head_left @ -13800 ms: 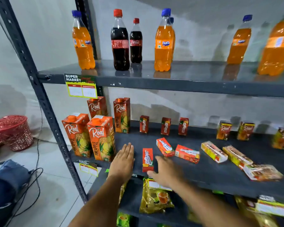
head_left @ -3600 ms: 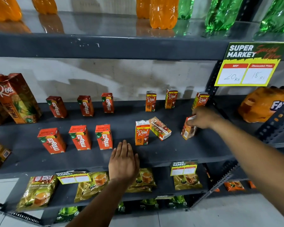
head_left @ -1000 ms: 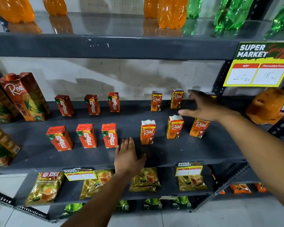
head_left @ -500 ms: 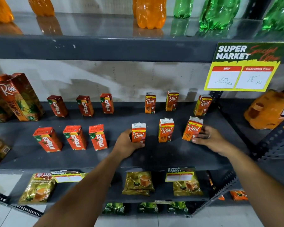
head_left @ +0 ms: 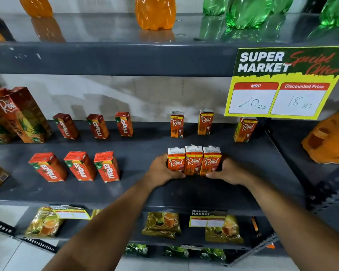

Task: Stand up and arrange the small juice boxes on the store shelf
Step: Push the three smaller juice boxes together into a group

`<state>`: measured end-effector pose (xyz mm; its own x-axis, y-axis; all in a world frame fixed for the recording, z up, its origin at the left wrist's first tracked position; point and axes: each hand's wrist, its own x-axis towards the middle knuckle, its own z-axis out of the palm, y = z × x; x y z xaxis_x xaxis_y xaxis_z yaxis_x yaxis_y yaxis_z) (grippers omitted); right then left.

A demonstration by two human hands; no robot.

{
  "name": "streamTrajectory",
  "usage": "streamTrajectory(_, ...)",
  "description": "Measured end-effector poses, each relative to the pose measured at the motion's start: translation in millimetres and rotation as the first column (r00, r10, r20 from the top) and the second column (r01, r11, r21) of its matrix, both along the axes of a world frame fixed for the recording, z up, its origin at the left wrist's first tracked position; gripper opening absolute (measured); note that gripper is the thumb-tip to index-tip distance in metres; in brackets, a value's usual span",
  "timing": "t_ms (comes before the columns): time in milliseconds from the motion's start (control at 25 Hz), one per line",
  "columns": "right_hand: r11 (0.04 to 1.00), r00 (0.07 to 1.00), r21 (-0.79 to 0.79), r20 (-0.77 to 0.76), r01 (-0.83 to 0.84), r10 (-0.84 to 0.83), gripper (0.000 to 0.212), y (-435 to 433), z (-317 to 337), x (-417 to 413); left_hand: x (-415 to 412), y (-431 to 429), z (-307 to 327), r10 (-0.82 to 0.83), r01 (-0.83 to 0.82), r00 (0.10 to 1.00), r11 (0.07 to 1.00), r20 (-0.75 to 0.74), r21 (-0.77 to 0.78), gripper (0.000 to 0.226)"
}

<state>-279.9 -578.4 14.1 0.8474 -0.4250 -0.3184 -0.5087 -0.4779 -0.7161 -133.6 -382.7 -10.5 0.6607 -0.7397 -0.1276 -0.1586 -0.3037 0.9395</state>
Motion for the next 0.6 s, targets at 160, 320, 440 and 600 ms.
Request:
streamTrajectory(160,0.993,0.994,-0.033,0.003,0.112,-0.112,0.084,6,-13,2,-1,-9,0,-0.041,0.041,0.999,0.999,-0.031,0.000,0.055)
streamTrajectory(320,0.995,0.993,0.028,0.073,0.091,-0.093,0.077,2,-11,-22,-19,-15,-1,-0.043,0.043,0.999,0.997,0.000,0.066,0.053)
streamTrajectory(440,0.994,0.988,0.000,0.115,0.105,-0.104,0.057,-10,-13,-56,-57,-26,-4,-0.021,0.020,1.000,0.997,0.006,0.070,0.050)
streamTrajectory(600,0.992,0.989,-0.059,0.105,0.113,-0.107,0.052,-26,-15,-99,-101,-45,-5,-0.035,0.020,0.992,0.992,0.125,0.126,0.055)
